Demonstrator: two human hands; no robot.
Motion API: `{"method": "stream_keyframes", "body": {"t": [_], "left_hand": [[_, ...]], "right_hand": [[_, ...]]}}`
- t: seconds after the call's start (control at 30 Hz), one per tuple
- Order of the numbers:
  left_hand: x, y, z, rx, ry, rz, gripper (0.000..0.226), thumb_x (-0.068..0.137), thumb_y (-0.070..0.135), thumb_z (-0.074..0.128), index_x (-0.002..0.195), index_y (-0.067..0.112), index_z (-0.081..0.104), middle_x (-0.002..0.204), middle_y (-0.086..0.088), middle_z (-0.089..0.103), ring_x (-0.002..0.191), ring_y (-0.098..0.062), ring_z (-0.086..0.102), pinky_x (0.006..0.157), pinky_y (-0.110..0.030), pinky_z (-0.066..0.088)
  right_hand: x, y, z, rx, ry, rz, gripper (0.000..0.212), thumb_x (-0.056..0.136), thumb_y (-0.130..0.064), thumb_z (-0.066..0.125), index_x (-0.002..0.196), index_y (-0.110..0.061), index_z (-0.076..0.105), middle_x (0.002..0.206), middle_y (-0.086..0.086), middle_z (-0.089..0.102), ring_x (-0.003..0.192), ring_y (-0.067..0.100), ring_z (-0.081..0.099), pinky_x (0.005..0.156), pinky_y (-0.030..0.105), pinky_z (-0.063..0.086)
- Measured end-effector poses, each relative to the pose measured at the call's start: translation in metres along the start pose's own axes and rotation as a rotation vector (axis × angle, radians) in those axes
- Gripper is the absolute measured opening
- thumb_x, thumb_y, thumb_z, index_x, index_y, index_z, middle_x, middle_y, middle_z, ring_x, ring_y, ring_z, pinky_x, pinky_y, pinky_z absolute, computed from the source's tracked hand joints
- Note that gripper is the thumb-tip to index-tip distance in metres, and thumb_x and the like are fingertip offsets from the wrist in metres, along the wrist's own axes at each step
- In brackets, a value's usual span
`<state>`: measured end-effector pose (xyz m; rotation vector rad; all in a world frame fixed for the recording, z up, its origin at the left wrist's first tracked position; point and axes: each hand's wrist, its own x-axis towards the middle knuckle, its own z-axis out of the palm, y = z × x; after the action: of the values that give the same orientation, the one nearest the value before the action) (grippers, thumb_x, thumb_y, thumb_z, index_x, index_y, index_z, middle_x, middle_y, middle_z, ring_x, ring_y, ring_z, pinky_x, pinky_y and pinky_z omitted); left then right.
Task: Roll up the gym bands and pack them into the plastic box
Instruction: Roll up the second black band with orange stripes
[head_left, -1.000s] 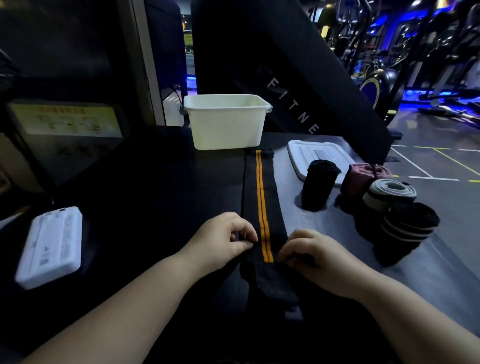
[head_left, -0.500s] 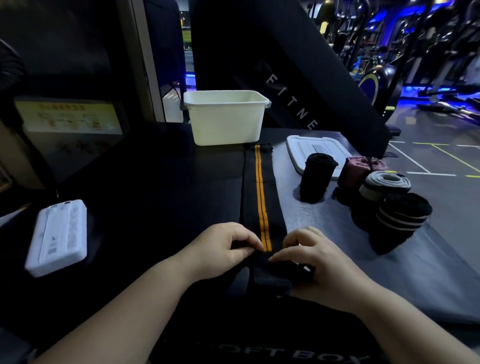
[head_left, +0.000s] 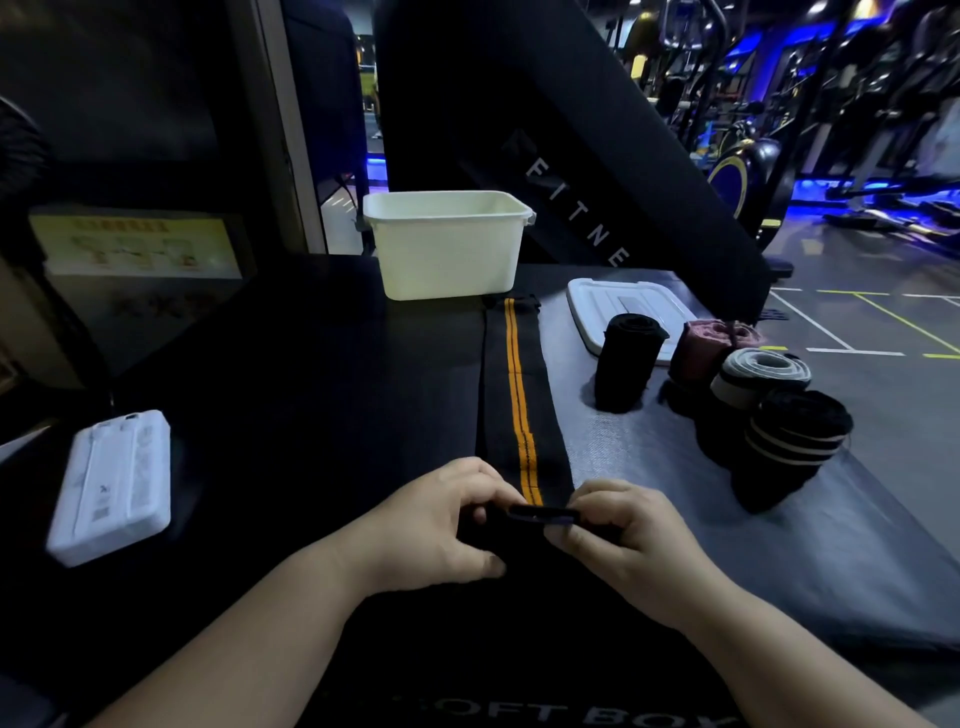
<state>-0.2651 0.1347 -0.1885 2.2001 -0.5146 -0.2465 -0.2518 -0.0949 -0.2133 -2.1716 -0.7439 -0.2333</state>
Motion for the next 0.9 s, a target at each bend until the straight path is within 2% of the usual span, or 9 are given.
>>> {"method": "stream_keyframes", "body": {"t": [0.1,0.23,0.33,0.43,0.5,0.57,0.7,0.8,0.9], "left_hand": [[0.0,0.005,0.002,-0.033,-0.005,-0.044,0.032,0.073,0.03,0.084,0.1,0.037,0.069,0.103,0.02,0.061,0.095,0.001,0.061,0.087,-0.019,0.051],[0.0,0.01,0.007,-0.118,0.086,-0.067,0.006,0.084,0.029,0.074,0.09,0.029,0.072,0.086,0.006,0.07,0.075,0.001,0.063,0.07,-0.015,0.05],[0.0,0.013,0.009,-0.191,0.095,-0.093,0.008,0.088,0.026,0.07,0.09,0.019,0.074,0.085,-0.002,0.071,0.075,-0.008,0.067,0.069,-0.016,0.052],[0.002,0.014,0.009,-0.212,0.092,-0.129,0.013,0.088,0.029,0.069,0.088,0.016,0.073,0.08,0.0,0.072,0.072,-0.009,0.068,0.068,-0.018,0.053],[0.003,0.015,0.008,-0.212,0.082,-0.134,0.017,0.088,0.031,0.069,0.085,0.015,0.073,0.074,0.002,0.07,0.069,-0.007,0.066,0.065,-0.018,0.052],[0.003,0.016,0.008,-0.217,0.067,-0.15,0.021,0.087,0.035,0.069,0.081,0.015,0.073,0.073,0.003,0.069,0.069,-0.007,0.066,0.066,-0.019,0.052],[0.005,0.016,0.008,-0.19,0.064,-0.198,0.022,0.087,0.038,0.069,0.078,0.019,0.073,0.073,0.004,0.068,0.068,-0.008,0.065,0.068,-0.024,0.052],[0.006,0.017,0.008,-0.176,0.099,-0.186,0.008,0.089,0.034,0.068,0.094,0.029,0.071,0.082,0.005,0.071,0.077,-0.007,0.067,0.076,-0.024,0.054],[0.007,0.017,0.01,-0.187,0.129,-0.184,0.008,0.091,0.028,0.066,0.099,0.031,0.067,0.074,0.011,0.068,0.07,0.0,0.062,0.07,-0.017,0.049]], "right_hand": [[0.0,0.0,0.0,0.037,0.012,0.02,0.044,0.08,-0.054,0.058,0.064,-0.014,0.067,0.07,-0.007,0.06,0.064,0.01,0.058,0.055,0.017,0.039],[-0.002,-0.001,-0.002,0.064,0.001,0.029,0.047,0.078,-0.056,0.058,0.065,-0.012,0.069,0.071,-0.004,0.061,0.063,0.013,0.059,0.054,0.022,0.041],[-0.001,-0.002,-0.003,0.077,-0.007,0.044,0.05,0.08,-0.056,0.057,0.064,-0.011,0.068,0.072,-0.004,0.062,0.064,0.012,0.06,0.055,0.022,0.043],[-0.001,-0.003,-0.004,0.082,-0.004,0.079,0.043,0.08,-0.058,0.057,0.067,-0.019,0.07,0.076,-0.009,0.065,0.069,0.011,0.063,0.057,0.02,0.045],[-0.001,-0.004,-0.004,0.073,0.01,0.093,0.024,0.079,-0.052,0.062,0.083,-0.03,0.073,0.083,-0.016,0.068,0.078,0.007,0.066,0.065,0.018,0.049],[-0.001,-0.006,-0.004,0.097,0.024,0.117,0.016,0.077,-0.042,0.068,0.092,-0.036,0.069,0.086,-0.017,0.069,0.08,0.008,0.066,0.069,0.02,0.051],[0.003,-0.01,-0.007,0.089,-0.03,0.112,0.006,0.081,-0.031,0.072,0.084,-0.035,0.068,0.081,-0.014,0.068,0.076,0.008,0.065,0.065,0.016,0.048],[0.006,-0.01,-0.009,0.064,-0.056,0.108,0.019,0.082,-0.02,0.076,0.078,-0.036,0.066,0.075,-0.017,0.066,0.072,0.004,0.062,0.062,0.01,0.042],[0.007,-0.009,-0.009,0.021,-0.06,0.076,0.028,0.081,-0.023,0.076,0.073,-0.046,0.06,0.071,-0.022,0.063,0.068,-0.001,0.06,0.061,0.009,0.04]]}}
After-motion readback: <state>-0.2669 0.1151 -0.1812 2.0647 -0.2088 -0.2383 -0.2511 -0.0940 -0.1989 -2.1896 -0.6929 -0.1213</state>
